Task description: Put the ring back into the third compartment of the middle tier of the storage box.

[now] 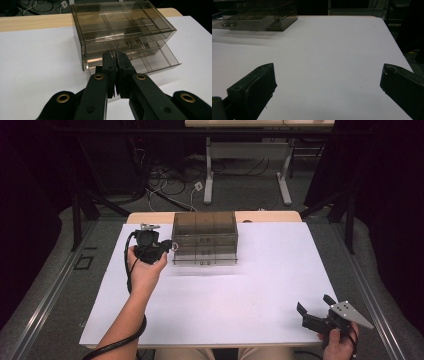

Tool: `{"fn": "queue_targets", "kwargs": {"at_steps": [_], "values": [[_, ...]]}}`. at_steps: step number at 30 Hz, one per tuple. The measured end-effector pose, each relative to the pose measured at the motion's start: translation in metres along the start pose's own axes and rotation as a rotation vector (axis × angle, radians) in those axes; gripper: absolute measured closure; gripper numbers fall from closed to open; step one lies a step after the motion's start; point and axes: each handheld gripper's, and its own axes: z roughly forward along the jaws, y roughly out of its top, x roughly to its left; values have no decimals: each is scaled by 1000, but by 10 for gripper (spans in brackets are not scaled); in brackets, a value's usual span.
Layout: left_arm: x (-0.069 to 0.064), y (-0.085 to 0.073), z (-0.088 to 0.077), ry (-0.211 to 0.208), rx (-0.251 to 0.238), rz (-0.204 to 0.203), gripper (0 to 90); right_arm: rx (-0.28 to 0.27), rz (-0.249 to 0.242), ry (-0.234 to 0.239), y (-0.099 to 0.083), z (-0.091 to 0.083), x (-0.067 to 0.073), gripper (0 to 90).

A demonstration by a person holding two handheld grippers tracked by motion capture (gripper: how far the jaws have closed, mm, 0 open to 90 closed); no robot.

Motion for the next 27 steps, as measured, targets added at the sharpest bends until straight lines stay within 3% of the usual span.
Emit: {"fn": "queue_targets", "kwargs": {"at_steps": [27], "values": [[-33, 16, 21, -34, -11, 23, 870, 5, 5, -3, 0, -1, -1, 0]]}}
